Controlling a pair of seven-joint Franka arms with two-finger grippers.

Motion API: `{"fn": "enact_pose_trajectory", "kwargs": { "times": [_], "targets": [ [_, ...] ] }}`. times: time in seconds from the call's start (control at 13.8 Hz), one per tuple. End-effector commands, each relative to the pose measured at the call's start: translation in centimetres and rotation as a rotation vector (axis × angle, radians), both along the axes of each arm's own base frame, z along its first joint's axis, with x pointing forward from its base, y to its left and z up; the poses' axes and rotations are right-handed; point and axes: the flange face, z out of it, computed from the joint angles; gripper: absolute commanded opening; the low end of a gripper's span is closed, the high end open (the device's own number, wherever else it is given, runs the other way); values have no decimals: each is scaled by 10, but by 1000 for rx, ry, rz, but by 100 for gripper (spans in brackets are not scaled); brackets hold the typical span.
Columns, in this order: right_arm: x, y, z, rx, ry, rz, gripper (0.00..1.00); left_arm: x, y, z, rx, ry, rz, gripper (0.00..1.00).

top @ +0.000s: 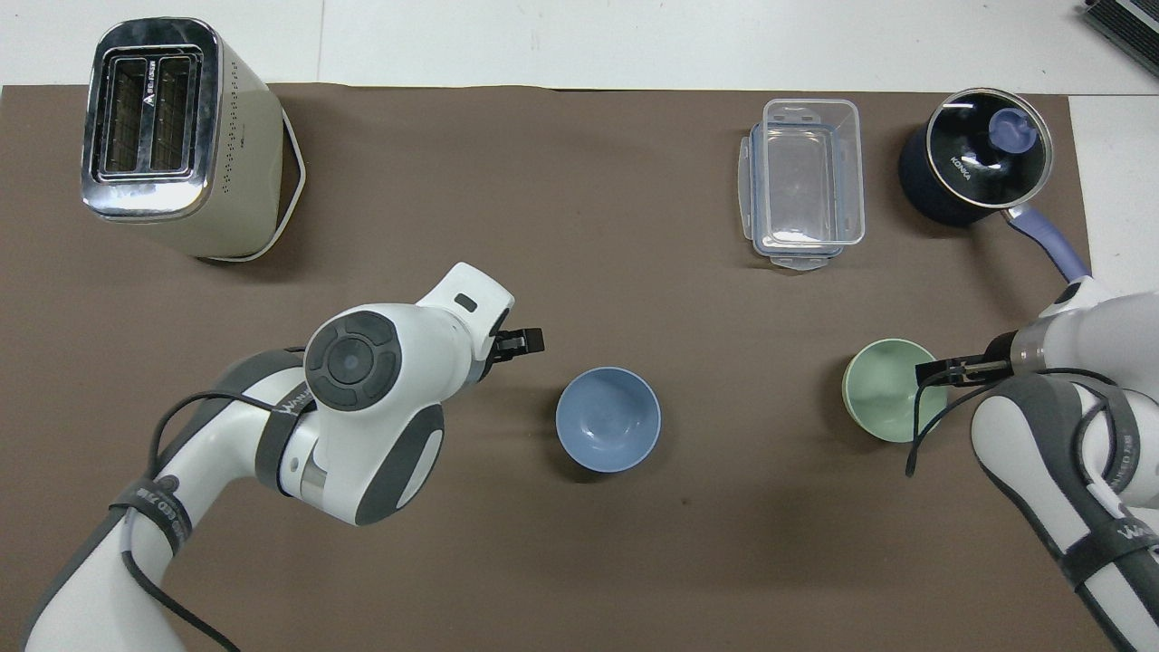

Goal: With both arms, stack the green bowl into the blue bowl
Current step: 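Retract the left gripper while the right gripper grasps the green bowl rim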

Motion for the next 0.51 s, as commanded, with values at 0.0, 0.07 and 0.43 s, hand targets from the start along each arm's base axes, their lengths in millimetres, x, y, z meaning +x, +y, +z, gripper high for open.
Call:
{"fn": "enact_pose_trajectory", "kwargs": {
  "times": [0.0,0.07,0.43],
  "targets": [
    [-10,-4,-14,15,-17,11,100,27,30,24,26,14,-26,100],
    [-11,-4,-15,16,-16,11,100,37,41,31,34,24,-37,100],
    [-13,-3,-24,20,2,12,86,75,139,43,58,-10,-65,100]
  ]
}}
